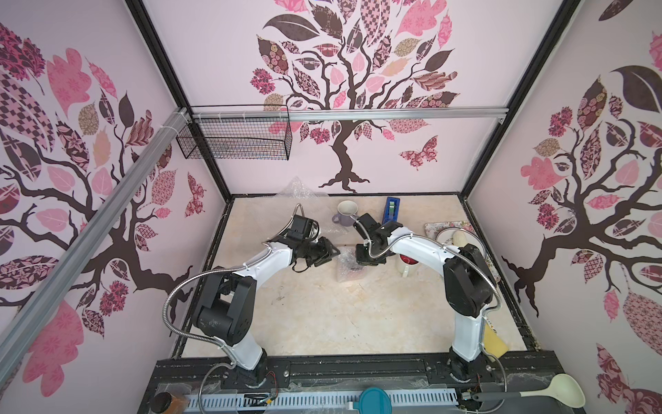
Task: Wrap mugs in bubble wrap
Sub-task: Pick up the bubble wrap from the center of the board, then place the bubble wrap at the center of the board.
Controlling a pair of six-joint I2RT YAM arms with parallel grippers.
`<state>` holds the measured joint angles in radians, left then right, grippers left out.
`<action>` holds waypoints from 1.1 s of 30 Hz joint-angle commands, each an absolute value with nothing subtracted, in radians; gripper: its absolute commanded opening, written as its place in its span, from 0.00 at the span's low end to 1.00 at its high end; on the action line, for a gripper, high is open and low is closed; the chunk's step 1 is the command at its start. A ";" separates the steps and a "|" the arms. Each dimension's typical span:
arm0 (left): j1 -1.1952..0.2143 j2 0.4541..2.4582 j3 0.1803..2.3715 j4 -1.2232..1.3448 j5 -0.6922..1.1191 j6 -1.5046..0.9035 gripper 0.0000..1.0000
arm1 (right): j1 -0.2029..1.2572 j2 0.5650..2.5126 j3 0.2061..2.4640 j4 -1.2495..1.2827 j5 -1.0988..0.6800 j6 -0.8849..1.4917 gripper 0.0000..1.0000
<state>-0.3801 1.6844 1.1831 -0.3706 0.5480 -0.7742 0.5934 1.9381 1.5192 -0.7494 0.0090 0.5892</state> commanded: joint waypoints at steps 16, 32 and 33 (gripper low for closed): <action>-0.183 1.470 1.304 -0.719 0.408 -0.609 0.62 | 0.328 2.143 1.853 -0.802 0.083 0.445 0.08; -0.117 1.499 1.267 -0.821 0.297 -0.518 0.65 | 0.327 2.099 1.962 -0.858 0.052 0.458 0.72; -0.117 1.520 1.277 -0.831 0.278 -0.504 0.65 | 0.327 2.079 1.983 -0.875 0.033 0.460 0.75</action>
